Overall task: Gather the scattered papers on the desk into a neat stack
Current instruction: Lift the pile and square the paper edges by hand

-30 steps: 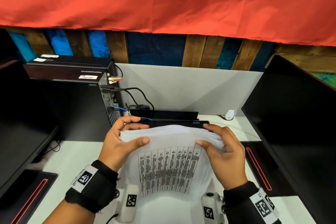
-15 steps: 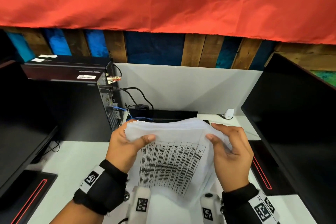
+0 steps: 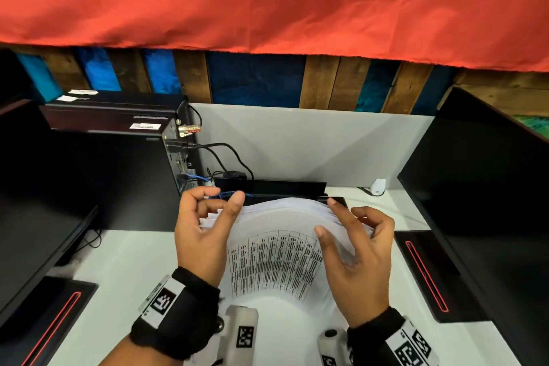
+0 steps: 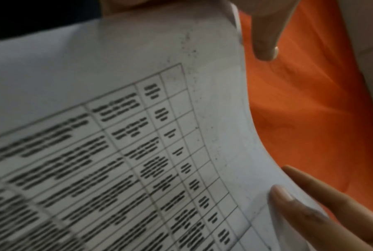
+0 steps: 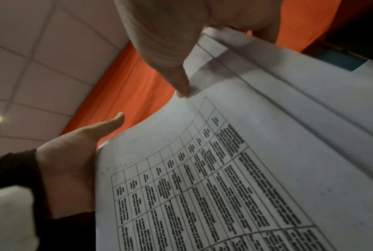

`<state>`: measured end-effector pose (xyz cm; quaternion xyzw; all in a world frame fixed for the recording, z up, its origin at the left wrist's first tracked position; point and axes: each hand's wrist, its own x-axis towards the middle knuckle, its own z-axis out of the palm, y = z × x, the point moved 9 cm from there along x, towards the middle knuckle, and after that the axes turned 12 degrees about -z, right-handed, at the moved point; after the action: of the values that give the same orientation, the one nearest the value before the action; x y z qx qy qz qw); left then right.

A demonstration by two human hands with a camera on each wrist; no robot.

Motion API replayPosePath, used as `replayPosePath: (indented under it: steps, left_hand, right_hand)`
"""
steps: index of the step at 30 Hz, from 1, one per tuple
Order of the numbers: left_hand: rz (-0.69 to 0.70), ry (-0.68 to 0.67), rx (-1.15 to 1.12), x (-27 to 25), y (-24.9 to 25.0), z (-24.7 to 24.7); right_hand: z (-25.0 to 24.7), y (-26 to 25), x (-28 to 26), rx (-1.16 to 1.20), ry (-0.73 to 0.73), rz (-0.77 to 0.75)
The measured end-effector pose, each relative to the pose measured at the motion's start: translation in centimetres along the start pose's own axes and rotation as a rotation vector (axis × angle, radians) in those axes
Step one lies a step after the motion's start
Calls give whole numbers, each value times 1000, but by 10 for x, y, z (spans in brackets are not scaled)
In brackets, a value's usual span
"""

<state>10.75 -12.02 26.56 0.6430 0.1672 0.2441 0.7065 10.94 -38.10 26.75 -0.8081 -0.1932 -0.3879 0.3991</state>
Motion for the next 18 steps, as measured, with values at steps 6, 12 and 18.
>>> replayPosePath:
  steps: [6,12,18]
  left_hand:
    - [-60,73,-4,12,-11,-6]
    - [-71,46,-42,10,-19,-7]
    - [-104,-14,-84,12,-24,-8]
  right_hand:
    - [-1,6,-4,62,4,67]
    - [3,7,-6,87,-14,77]
    - [7,7,-8,106,-36,78]
